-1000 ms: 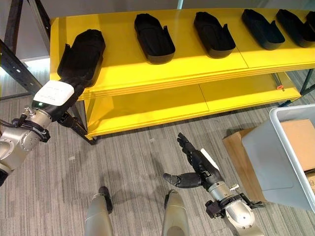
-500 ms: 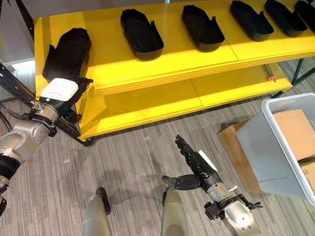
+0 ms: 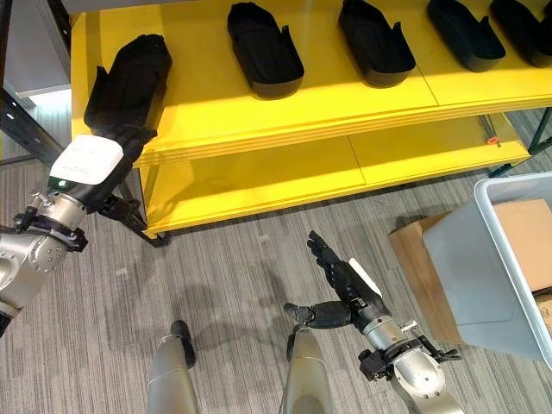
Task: Move parts from the plastic box to the shelf.
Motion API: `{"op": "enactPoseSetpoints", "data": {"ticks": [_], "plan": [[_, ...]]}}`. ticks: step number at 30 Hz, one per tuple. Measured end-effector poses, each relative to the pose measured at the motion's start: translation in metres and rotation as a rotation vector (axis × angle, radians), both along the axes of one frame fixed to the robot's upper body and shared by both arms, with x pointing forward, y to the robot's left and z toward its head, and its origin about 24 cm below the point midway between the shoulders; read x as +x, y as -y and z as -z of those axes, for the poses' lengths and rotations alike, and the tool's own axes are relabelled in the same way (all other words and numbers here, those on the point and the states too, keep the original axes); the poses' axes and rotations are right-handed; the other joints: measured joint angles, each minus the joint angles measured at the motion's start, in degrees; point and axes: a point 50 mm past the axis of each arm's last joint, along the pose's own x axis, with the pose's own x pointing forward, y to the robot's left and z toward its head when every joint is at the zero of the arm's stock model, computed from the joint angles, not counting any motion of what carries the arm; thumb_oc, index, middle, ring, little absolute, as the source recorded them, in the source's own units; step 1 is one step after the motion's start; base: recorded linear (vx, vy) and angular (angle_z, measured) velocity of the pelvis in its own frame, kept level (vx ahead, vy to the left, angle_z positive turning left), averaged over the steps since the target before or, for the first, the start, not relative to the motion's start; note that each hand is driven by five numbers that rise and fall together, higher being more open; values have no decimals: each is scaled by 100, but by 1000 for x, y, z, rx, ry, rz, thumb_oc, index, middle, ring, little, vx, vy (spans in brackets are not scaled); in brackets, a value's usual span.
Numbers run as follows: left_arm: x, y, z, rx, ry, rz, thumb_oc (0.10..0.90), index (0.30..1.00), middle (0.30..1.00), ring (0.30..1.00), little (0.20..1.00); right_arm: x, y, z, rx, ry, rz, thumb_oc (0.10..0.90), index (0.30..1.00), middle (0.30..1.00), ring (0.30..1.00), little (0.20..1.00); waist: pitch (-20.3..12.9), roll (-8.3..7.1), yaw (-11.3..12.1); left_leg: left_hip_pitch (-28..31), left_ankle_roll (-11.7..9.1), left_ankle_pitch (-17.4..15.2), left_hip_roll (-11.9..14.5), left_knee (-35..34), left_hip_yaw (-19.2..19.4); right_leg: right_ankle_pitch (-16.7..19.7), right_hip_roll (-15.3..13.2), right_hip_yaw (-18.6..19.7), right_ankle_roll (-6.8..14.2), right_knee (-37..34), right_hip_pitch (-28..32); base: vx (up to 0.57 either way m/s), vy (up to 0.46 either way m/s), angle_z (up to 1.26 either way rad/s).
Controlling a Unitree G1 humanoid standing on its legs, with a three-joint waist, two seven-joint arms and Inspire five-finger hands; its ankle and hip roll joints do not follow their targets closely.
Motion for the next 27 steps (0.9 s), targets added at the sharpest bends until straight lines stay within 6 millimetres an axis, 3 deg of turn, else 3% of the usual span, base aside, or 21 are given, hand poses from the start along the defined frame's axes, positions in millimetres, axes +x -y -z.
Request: {"op": "enactPoseSetpoints", "data": {"ticks": [3,13,18,27], "plan": [[-11,-6,3,-15,6,-12,900,1000,1000,1000,1000,1,0,-1,1,7,-2,900,1000,1000,1000,1000,30,-20,18,-7,3,-7,-5,18,-1,-8,-14,5,-7,5,-1,0,0,0],[-10,-4,3,-14,4,3,900,1000,1000,1000,1000,0,1,-1,-1,3,2,900,1000,1000,1000,1000,36,-25,1,-7,2,-5,-1,38,-14,-7,-5,7,-10,14,5,0,0,0],[7,-5,4,9,-32,-20,900,1000,1000,1000,1000,0,0,0,0,0,-5,900,1000,1000,1000,1000,36,-25,-14,-8,14,-22,3,93,-3,-6,-9,31,-8,36,3,0,0,0],[21,-4,-4,26,-30,-43,900,1000,1000,1000,1000,-1,-1,0,0,-4,-13,900,1000,1000,1000,1000,35,-25,-152,-6,9,-21,5,100,6,-7,-2,57,-8,77,-30,1,0,0]]}}
